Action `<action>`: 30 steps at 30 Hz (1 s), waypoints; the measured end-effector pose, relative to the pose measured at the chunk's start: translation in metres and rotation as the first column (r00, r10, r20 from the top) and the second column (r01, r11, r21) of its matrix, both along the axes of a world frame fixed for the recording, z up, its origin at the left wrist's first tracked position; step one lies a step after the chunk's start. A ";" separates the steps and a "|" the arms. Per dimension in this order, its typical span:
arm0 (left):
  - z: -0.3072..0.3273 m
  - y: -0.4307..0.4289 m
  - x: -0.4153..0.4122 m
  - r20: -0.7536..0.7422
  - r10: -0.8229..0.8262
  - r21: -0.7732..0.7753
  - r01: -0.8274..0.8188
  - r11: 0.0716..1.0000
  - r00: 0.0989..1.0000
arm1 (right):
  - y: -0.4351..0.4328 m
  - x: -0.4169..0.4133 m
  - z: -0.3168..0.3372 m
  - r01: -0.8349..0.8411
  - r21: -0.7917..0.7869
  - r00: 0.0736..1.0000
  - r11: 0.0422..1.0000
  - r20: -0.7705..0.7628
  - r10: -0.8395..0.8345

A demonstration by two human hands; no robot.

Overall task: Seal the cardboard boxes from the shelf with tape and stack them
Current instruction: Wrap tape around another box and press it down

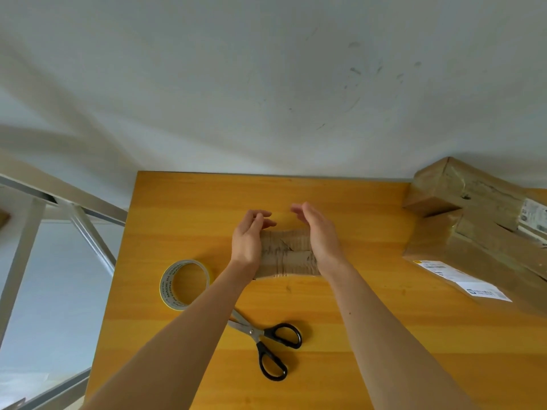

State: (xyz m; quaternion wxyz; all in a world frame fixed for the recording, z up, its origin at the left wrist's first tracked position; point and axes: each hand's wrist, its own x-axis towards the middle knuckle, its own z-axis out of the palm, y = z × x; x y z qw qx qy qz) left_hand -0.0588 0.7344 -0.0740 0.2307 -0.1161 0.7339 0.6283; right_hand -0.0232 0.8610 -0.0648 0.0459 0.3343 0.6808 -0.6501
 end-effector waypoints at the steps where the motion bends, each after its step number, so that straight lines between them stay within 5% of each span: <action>1: -0.001 -0.001 0.000 0.022 0.012 0.047 -0.014 0.999 1.000 | 0.001 0.000 -0.001 0.031 -0.057 1.000 0.998 0.006 -0.031; 9: -0.008 -0.001 -0.001 0.131 0.025 0.167 -0.047 0.985 0.991 | 0.003 0.001 -0.006 0.125 -0.156 0.988 0.980 0.114 -0.108; 13: 0.001 -0.005 0.003 -0.090 0.043 -0.061 -0.049 0.997 0.995 | 0.001 0.007 -0.001 0.133 0.167 0.991 0.977 -0.026 -0.130; 16: 0.009 -0.029 0.023 -0.450 -0.309 -0.367 0.142 0.919 0.838 | -0.002 0.039 0.002 -0.077 0.660 0.972 0.747 -0.116 0.203; 19: 0.002 -0.049 0.043 -0.463 -0.819 -0.791 0.259 0.554 0.339 | -0.010 0.068 -0.008 -0.329 0.899 0.799 0.289 0.101 0.593; 20: 0.000 -0.052 0.046 -0.387 -0.886 -0.862 0.243 0.446 0.256 | -0.012 0.074 -0.011 -0.358 0.913 0.762 0.196 0.164 0.627; 22: -0.004 -0.053 0.048 -0.293 -0.928 -0.912 0.225 0.344 0.230 | -0.014 0.078 -0.015 -0.379 0.918 0.752 0.116 0.233 0.617; 30: -0.006 -0.054 0.043 -0.205 -0.948 -0.917 0.292 0.272 0.242 | -0.014 0.076 -0.016 -0.450 0.891 0.718 0.055 0.324 0.616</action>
